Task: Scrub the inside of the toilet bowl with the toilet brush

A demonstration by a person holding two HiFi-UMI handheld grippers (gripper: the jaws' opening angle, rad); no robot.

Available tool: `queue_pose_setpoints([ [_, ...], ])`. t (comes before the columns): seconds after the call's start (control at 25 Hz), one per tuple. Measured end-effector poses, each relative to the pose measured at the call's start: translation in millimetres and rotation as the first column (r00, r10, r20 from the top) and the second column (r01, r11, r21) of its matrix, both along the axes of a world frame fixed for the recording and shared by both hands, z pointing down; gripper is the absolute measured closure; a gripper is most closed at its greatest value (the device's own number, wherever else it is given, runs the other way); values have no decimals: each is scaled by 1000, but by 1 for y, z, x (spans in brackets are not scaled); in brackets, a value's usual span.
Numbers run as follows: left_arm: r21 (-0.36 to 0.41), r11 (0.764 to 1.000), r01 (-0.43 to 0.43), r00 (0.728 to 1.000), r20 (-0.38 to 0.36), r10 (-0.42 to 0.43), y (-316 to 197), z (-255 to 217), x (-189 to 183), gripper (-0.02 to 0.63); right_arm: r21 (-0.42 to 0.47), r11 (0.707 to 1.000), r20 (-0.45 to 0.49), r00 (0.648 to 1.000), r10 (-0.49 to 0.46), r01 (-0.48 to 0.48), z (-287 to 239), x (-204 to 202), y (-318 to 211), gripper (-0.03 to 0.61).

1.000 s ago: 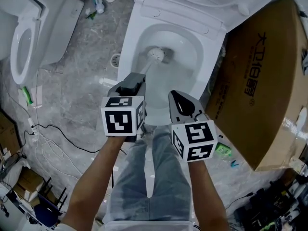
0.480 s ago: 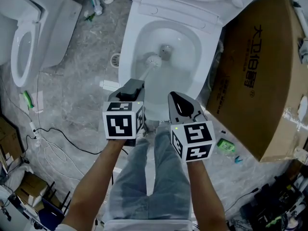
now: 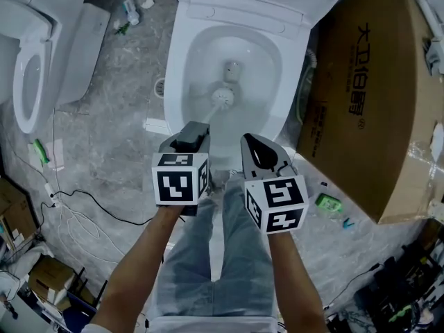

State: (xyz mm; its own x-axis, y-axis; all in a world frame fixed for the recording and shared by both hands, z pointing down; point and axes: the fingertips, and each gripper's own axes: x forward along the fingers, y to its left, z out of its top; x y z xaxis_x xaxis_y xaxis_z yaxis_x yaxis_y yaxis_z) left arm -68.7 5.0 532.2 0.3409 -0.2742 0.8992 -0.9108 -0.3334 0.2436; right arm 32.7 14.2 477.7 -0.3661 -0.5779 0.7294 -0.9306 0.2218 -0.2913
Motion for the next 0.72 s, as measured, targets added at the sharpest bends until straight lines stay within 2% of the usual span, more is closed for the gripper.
queue_pose_setpoints([
  [0.72, 17, 1000, -11, 998, -59, 12, -15, -2, 43, 457, -13, 1000, 3, 1000, -8, 8, 8, 14, -8, 577],
])
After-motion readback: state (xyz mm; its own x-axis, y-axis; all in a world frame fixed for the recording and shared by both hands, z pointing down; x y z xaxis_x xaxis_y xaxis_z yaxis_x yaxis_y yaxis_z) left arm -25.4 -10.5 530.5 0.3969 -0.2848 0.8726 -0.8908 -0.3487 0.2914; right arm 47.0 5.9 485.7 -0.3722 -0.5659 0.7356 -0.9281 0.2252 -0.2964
